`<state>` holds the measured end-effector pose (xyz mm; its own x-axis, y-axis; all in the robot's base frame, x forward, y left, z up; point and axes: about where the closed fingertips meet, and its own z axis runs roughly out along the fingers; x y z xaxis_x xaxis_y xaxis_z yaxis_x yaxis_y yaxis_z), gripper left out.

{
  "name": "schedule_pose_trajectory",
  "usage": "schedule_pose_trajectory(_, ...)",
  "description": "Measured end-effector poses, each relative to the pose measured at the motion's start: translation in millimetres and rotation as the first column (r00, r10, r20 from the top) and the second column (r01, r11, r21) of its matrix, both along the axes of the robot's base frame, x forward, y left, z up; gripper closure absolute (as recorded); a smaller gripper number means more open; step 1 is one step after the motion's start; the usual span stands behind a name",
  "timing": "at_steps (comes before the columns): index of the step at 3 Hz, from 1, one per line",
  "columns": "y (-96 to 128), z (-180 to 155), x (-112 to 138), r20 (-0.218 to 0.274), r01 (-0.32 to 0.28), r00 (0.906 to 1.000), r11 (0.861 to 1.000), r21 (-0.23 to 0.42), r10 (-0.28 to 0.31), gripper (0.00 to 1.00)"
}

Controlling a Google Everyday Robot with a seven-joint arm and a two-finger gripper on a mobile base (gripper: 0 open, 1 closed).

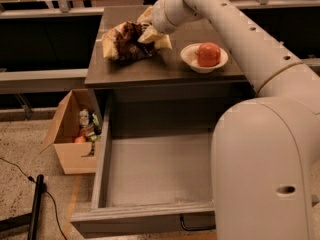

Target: Pick brown chip bag from top drawer and place on counter

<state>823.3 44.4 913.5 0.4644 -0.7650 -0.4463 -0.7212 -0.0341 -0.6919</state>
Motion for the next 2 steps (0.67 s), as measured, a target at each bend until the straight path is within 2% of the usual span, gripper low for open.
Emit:
schedule_pose_trajectory(1, -18, 21, -5, 0.008, 0.119, 0.9928, 0.992, 0.042, -0.120, 0.00)
schedule_pose_trajectory(2, -44, 38, -19, 0.011, 0.240, 0.9704, 0.969, 0.056, -0.241, 0.00)
